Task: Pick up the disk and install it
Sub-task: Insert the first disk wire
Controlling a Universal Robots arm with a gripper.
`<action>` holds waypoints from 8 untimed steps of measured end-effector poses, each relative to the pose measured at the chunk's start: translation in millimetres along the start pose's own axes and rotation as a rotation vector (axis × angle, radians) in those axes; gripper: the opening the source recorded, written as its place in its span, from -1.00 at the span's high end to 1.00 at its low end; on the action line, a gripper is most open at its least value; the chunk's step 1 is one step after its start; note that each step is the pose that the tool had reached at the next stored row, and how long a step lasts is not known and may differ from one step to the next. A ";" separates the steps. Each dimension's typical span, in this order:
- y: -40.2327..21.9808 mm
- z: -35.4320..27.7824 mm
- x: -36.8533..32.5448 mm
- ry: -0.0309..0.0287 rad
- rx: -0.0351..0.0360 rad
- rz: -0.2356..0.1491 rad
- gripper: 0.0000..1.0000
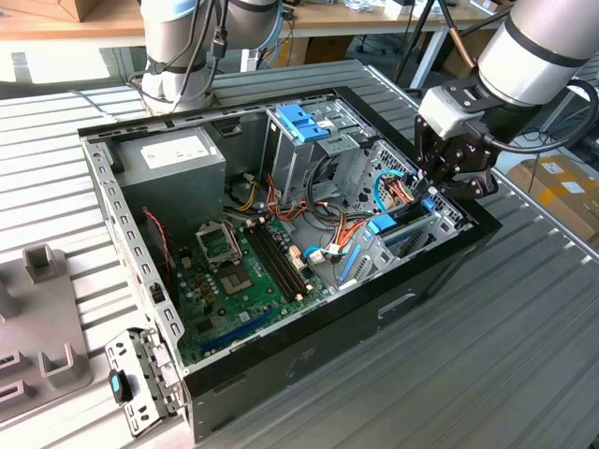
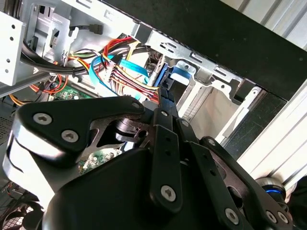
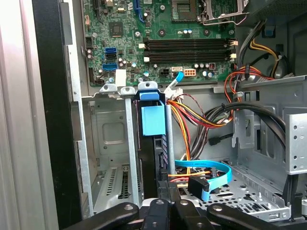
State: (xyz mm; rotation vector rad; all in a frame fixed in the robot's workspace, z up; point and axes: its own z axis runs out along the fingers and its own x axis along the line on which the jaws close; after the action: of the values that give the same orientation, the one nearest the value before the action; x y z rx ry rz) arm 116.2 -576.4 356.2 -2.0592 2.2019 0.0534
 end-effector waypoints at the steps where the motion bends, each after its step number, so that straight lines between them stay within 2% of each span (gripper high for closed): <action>1: -0.1 0.1 0.2 0.0000 -0.0001 0.000 0.79; 5: -0.3 0.9 0.7 0.0003 -0.0009 0.000 0.79; 8: -0.4 3.8 1.0 0.0003 -0.0036 0.000 0.79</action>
State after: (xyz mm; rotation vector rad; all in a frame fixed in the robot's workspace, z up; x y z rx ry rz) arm 116.8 -577.0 352.4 -2.0608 2.2040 0.0573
